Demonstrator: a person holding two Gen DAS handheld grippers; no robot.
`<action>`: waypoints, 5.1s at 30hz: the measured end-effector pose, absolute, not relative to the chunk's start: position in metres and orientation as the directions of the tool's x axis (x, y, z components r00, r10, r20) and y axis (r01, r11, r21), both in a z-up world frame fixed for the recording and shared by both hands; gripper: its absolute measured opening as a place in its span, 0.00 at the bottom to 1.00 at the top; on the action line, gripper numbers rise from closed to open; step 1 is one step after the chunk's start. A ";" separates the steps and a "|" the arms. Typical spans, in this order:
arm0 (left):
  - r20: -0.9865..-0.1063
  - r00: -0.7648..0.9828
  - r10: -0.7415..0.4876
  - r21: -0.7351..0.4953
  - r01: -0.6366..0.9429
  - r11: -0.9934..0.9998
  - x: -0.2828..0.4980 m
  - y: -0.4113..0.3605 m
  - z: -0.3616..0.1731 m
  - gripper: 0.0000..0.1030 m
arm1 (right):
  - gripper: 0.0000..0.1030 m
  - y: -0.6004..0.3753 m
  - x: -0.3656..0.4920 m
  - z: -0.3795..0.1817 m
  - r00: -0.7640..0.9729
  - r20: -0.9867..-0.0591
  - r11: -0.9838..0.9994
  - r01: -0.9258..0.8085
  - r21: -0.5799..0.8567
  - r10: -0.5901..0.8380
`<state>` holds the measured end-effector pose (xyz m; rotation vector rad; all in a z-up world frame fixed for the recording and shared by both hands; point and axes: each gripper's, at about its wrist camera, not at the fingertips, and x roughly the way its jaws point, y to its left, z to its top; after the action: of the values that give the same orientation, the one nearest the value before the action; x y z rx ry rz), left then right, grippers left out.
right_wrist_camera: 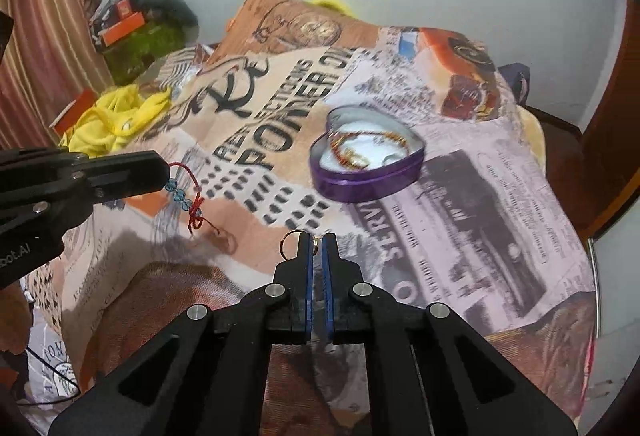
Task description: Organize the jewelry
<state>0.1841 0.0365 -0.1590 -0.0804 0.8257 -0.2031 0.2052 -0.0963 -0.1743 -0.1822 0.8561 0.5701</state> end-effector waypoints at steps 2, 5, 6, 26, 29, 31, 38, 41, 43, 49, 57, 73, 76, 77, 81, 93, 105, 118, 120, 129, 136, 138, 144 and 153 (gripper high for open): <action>-0.712 0.671 -0.209 -0.142 0.154 0.978 0.187 0.033 -0.154 0.00 | 0.04 -0.100 0.208 -0.169 0.533 -0.747 0.842 -0.536 0.065 0.397; -0.702 0.681 -0.207 -0.131 0.163 0.978 0.192 0.028 -0.148 0.00 | 0.04 -0.105 0.212 -0.162 0.556 -0.733 0.849 -0.526 0.052 0.390; -0.700 0.684 -0.207 -0.127 0.166 0.978 0.195 0.027 -0.146 0.00 | 0.04 -0.107 0.213 -0.160 0.562 -0.730 0.850 -0.524 0.051 0.390; -0.650 0.721 -0.239 -0.117 0.216 0.969 0.258 0.007 -0.124 0.00 | 0.04 -0.120 0.255 -0.140 0.626 -0.669 0.869 -0.491 0.062 0.401; -0.657 0.712 -0.247 -0.126 0.219 0.968 0.270 0.006 -0.130 0.00 | 0.04 -0.119 0.264 -0.144 0.621 -0.673 0.870 -0.488 0.069 0.401; -0.665 0.703 -0.254 -0.137 0.219 0.966 0.279 0.006 -0.135 0.00 | 0.04 -0.119 0.269 -0.147 0.614 -0.678 0.870 -0.488 0.075 0.403; -0.695 0.663 -0.278 -0.178 0.216 0.960 0.300 0.007 -0.158 0.00 | 0.04 -0.111 0.293 -0.161 0.572 -0.711 0.859 -0.505 0.086 0.408; -0.710 0.642 -0.290 -0.198 0.214 0.957 0.309 0.008 -0.170 0.00 | 0.04 -0.107 0.302 -0.168 0.540 -0.732 0.849 -0.518 0.099 0.415; -0.718 0.626 -0.305 -0.218 0.213 0.952 0.314 0.009 -0.177 0.00 | 0.04 -0.104 0.307 -0.175 0.510 -0.750 0.839 -0.533 0.110 0.422; -0.737 0.603 -0.306 -0.217 0.218 0.952 0.321 0.007 -0.191 0.00 | 0.04 -0.101 0.314 -0.187 0.467 -0.778 0.827 -0.551 0.116 0.420; -0.749 0.589 -0.302 -0.215 0.214 0.953 0.321 0.006 -0.195 0.00 | 0.04 -0.100 0.317 -0.189 0.453 -0.786 0.823 -0.556 0.119 0.420; -0.693 0.677 -0.247 -0.157 0.193 0.969 0.277 0.016 -0.138 0.02 | 0.12 -0.111 0.286 -0.138 0.537 -0.733 0.836 -0.543 0.078 0.417; -0.656 0.722 -0.218 -0.130 0.176 0.976 0.257 0.018 -0.115 0.04 | 0.19 -0.114 0.268 -0.113 0.587 -0.694 0.842 -0.538 0.052 0.417; -0.631 0.748 -0.206 -0.118 0.170 0.978 0.246 0.019 -0.103 0.05 | 0.19 -0.116 0.261 -0.105 0.602 -0.678 0.842 -0.538 0.046 0.422; -0.544 0.820 -0.176 -0.090 0.151 0.984 0.209 0.021 -0.066 0.16 | 0.21 -0.125 0.234 -0.072 0.662 -0.610 0.848 -0.529 0.030 0.435; -0.239 0.969 -0.054 -0.027 0.049 0.998 0.087 0.028 0.016 0.35 | 0.26 -0.158 0.110 0.026 0.849 -0.254 0.879 -0.477 0.008 0.463; -0.121 0.992 0.022 -0.060 -0.029 0.998 0.028 0.032 0.025 0.89 | 0.86 -0.159 0.061 0.030 0.935 -0.078 0.937 -0.349 -0.024 0.346; -0.111 0.993 0.047 -0.063 -0.054 0.997 0.012 0.028 0.021 0.97 | 1.00 -0.169 0.042 0.025 0.943 -0.079 0.946 -0.325 -0.006 0.324; -0.111 0.993 0.047 -0.062 -0.054 0.997 0.011 0.027 0.021 0.97 | 1.00 -0.170 0.041 0.025 0.943 -0.080 0.946 -0.324 -0.006 0.323; -0.120 0.992 0.043 -0.060 -0.050 0.997 0.011 0.025 0.021 0.98 | 1.00 -0.174 0.038 0.024 0.942 -0.090 0.946 -0.323 0.007 0.322; -0.121 0.992 0.046 -0.053 -0.053 0.997 0.012 0.022 0.020 0.99 | 1.00 -0.176 0.041 0.022 0.938 -0.112 0.944 -0.329 0.018 0.328; -0.123 0.991 0.047 -0.052 -0.054 0.997 0.012 0.021 0.020 0.99 | 1.00 -0.176 0.040 0.023 0.937 -0.113 0.944 -0.330 0.024 0.331; -0.129 0.991 0.044 -0.046 -0.051 0.998 0.014 0.018 0.019 0.99 | 1.00 -0.179 0.041 0.023 0.934 -0.122 0.942 -0.334 0.030 0.335; -0.136 0.990 0.030 -0.042 -0.036 0.998 0.017 0.015 0.017 0.99 | 1.00 -0.181 0.043 0.024 0.932 -0.128 0.941 -0.337 0.040 0.340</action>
<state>0.0166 0.0154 0.0174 -0.0441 0.1355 0.0332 0.0432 -0.1813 0.0239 0.0171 0.1339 0.3465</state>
